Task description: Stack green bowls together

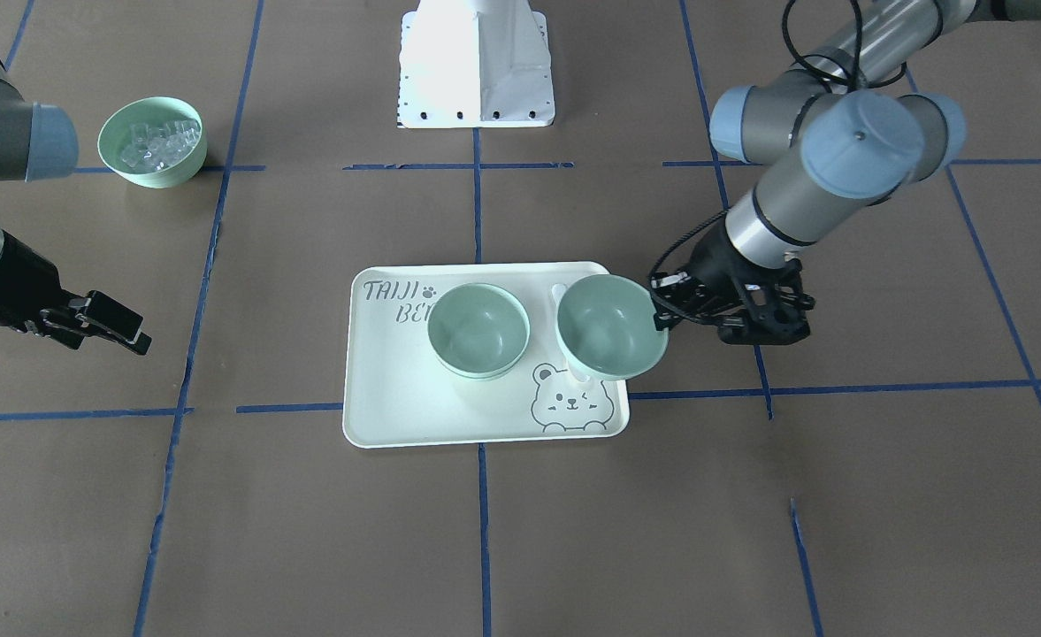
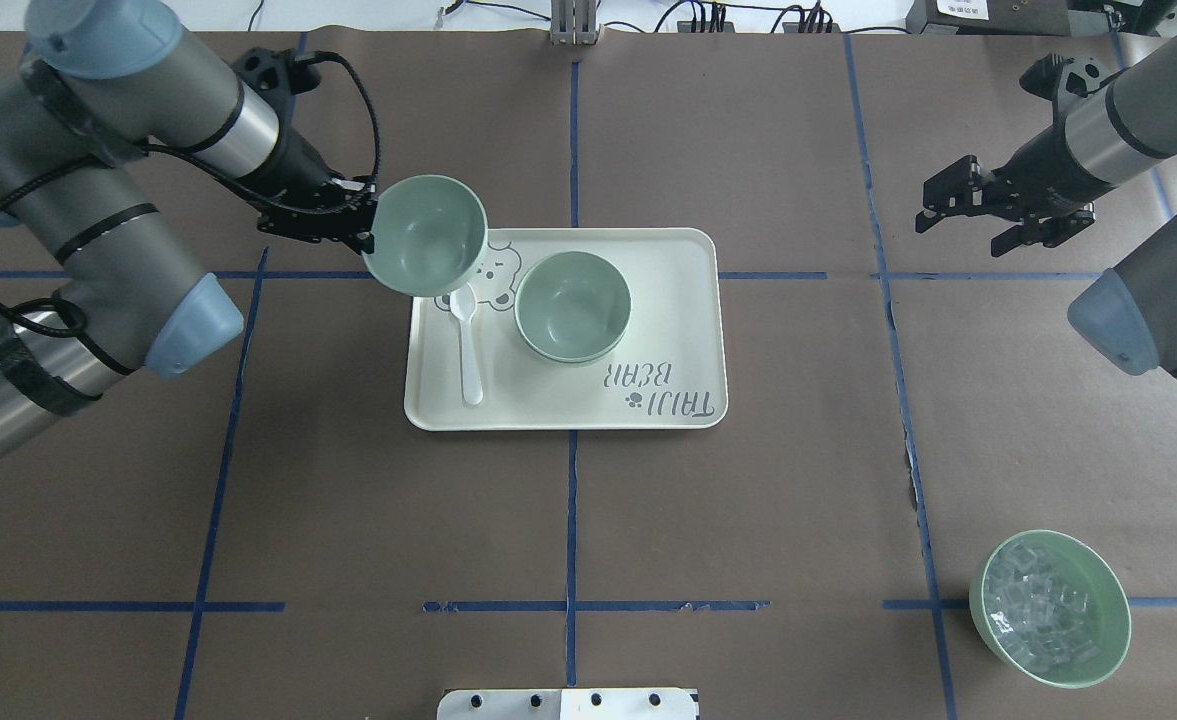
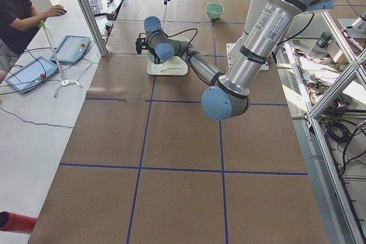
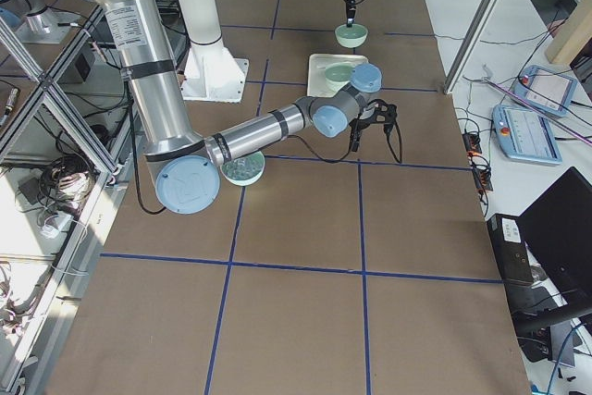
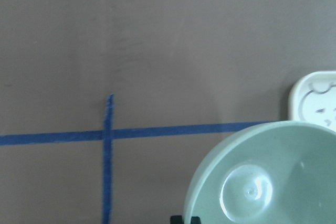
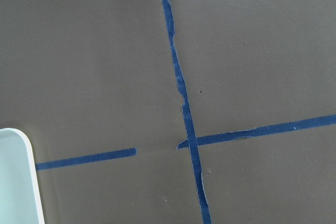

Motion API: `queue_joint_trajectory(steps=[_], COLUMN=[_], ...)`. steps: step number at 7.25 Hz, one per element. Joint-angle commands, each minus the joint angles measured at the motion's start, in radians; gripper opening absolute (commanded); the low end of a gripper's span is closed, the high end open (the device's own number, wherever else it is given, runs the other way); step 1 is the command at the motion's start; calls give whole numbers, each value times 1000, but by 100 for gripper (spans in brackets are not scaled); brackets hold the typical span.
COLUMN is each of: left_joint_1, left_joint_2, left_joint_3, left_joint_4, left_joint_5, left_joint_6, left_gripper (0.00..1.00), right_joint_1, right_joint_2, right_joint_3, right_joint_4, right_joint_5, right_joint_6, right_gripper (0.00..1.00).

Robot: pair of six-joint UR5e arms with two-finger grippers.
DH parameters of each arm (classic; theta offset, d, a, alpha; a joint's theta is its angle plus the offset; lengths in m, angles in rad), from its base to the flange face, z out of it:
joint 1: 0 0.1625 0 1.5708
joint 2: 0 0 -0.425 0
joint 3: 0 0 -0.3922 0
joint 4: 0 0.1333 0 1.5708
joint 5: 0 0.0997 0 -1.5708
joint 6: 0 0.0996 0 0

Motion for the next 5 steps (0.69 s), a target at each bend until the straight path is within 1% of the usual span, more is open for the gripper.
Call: queue_joint_trajectory(steps=[1, 5], left_joint_1=[112, 128], left_joint_2=[-141, -149], left_joint_3=[80, 78], left_joint_4=[-2, -4], left_joint_5=[107, 119], left_joint_6=[-105, -104], left_gripper=[0, 0], right_joint_1=[1, -1], right_joint_2=[-9, -9], right_joint_3=[3, 3], right_joint_4=[2, 2], right_joint_5=[0, 0], right_joint_6=[-2, -2], right_gripper=[100, 100])
